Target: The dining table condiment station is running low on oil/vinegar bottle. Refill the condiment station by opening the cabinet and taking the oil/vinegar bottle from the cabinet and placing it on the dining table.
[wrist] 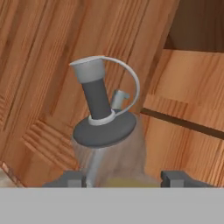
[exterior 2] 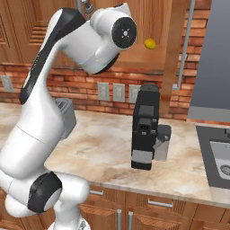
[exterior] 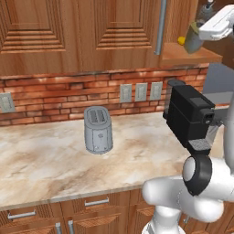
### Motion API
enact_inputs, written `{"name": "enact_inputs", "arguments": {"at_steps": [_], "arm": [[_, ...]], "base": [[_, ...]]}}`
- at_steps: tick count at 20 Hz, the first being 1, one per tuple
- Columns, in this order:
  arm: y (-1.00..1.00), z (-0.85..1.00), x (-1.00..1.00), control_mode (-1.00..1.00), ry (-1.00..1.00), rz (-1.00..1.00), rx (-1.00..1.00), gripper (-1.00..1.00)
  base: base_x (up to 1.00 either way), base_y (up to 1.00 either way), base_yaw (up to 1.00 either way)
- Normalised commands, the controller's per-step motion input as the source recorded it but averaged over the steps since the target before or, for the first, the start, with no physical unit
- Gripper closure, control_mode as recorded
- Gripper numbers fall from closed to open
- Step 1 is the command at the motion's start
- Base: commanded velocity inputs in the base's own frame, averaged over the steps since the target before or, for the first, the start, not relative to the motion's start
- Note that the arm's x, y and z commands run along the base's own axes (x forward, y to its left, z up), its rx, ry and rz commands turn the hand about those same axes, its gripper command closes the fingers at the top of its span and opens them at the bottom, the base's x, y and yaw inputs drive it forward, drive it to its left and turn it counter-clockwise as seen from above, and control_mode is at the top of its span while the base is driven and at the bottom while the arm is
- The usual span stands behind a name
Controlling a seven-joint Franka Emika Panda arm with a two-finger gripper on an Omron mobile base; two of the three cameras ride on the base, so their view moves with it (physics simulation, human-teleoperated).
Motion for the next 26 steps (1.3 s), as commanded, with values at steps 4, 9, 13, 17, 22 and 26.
{"name": "enact_inputs", "arguments": {"at_steps": [4, 9, 13, 17, 22, 26], "arm": [[0.00, -0.50, -1.00, -1.00, 0.01, -0.06, -0.12, 1.00], [0.12, -0.95, -1.00, -1.00, 0.00, -0.03, -0.06, 1.00], [0.33, -0.97, -0.97, -1.00, 0.00, -0.01, -0.01, 1.00], [0.48, -0.41, -0.43, -1.00, 0.01, 0.00, 0.01, 1.00], [0.42, 0.00, -0.01, -1.00, 0.04, 0.00, 0.00, 1.00], [0.16, 0.00, 0.00, -1.00, 0.01, 0.00, 0.00, 1.00]], "base": [[0.00, 0.00, 0.00], [0.00, 0.00, 0.00], [0.00, 0.00, 0.00], [0.00, 0.00, 0.00], [0.00, 0.00, 0.00], [0.00, 0.00, 0.00]]}}
